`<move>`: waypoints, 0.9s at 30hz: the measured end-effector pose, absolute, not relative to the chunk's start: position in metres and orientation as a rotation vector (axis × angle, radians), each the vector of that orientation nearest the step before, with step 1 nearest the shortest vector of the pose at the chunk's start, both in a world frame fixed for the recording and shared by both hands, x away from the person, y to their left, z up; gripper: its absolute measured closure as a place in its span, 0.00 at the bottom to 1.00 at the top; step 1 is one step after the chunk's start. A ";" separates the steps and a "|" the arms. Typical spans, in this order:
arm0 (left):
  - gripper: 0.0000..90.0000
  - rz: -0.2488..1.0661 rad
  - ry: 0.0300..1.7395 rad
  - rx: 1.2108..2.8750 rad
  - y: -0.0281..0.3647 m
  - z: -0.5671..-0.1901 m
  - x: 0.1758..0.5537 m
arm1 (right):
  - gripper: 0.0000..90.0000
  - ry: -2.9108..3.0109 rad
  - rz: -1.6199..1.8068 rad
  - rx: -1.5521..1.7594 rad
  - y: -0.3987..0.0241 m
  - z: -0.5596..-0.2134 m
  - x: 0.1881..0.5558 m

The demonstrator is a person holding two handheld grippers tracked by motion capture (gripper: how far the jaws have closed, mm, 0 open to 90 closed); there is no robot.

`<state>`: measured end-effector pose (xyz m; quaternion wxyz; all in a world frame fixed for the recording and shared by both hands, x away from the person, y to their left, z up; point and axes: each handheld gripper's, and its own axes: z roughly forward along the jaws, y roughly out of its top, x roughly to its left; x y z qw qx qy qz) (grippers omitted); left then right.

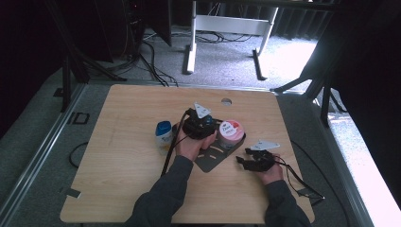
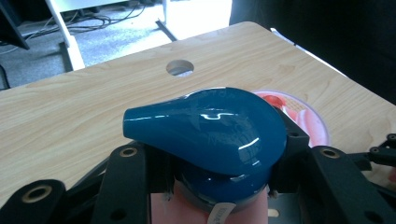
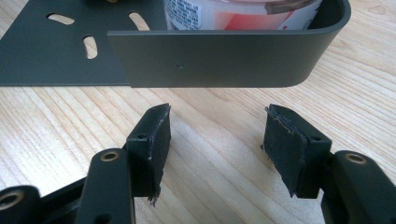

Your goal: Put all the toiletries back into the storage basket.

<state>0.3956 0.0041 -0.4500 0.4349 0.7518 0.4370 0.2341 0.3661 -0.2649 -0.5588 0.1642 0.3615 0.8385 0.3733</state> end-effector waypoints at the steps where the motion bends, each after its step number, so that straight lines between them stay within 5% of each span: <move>1: 0.59 0.587 1.092 1.870 0.004 -0.450 0.397 | 0.46 2.390 1.064 1.031 -0.265 -0.559 0.366; 27: 0.59 0.641 1.197 1.828 -0.009 -0.461 0.433 | 0.46 2.390 1.062 1.032 -0.265 -0.559 0.366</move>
